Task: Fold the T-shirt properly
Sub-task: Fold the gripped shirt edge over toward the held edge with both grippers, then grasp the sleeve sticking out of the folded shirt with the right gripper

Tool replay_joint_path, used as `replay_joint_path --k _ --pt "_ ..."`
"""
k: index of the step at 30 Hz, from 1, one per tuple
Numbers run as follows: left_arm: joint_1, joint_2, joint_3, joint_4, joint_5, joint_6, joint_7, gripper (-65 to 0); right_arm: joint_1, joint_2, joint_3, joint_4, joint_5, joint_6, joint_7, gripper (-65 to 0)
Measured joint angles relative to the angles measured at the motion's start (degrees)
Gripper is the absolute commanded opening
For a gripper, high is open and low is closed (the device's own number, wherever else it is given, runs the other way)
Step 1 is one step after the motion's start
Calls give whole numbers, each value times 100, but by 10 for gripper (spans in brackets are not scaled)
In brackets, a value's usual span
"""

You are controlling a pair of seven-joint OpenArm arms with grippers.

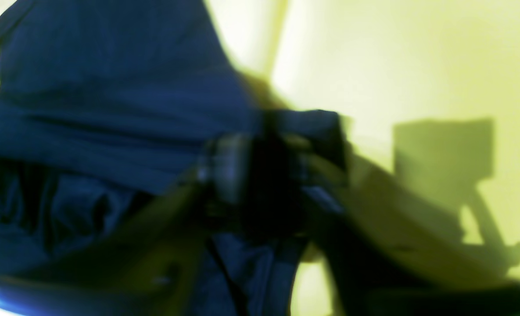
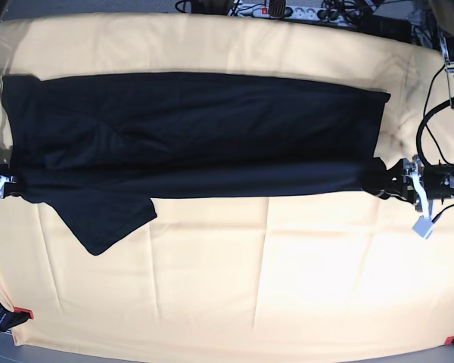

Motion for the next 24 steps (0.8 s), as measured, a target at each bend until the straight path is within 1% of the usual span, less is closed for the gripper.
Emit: replay_joint_path --k 1,8,12,13,14,16,17,19,20,21,22,23,24 --pt "-2 -9 0 0 31 79 -7 -268 7 31 0 0 155 0 0 -291" --pt "-2 -4 0 0 33 79 -9 -268 520 28 0 0 1241 -2 -2 -286" --pt "-2 -2 0 0 31 31 -7 -268 861 -2 4 0 1220 -2 15 -286" --pt "-2 -2 0 0 31 -59 -7 -268 914 -42 4 0 1080 -2 109 -286" --pt "-2 -7 0 0 31 -72 -2 -268 944 -116 9 0 905 -2 225 -286" --pt "-2 -4 0 0 31 -79 -4 -268 944 -387 17 0 380 -22 605 -286" --pt "-2 -4 0 0 81 -79 -7 -268 938 -575 15 0 -39 -22 774 -286" --pt "-4 -4 0 0 299 -81 -7 -268 907 -964 13 -2 -935 -33 942 -286" --pt "0 -4 0 0 343 -79 -2 -268 881 -1130 9 -9 -1224 -17 1016 -286" --pt "-2 -2 0 0 396 -83 -4 -268 855 -1272 2 -11 -1386 15 1121 -286" --pt "-4 -7 0 0 511 -81 -4 -268 848 -1375 0 -11 -1567 4 1342 -286" --pt "-4 -15 0 0 608 -81 -9 -268 855 -1436 0 -11 -1788 -22 1447 -286" --pt "-2 -22 0 0 697 -83 -37 -268 883 -1478 0 -11 -1969 -164 1543 -286"
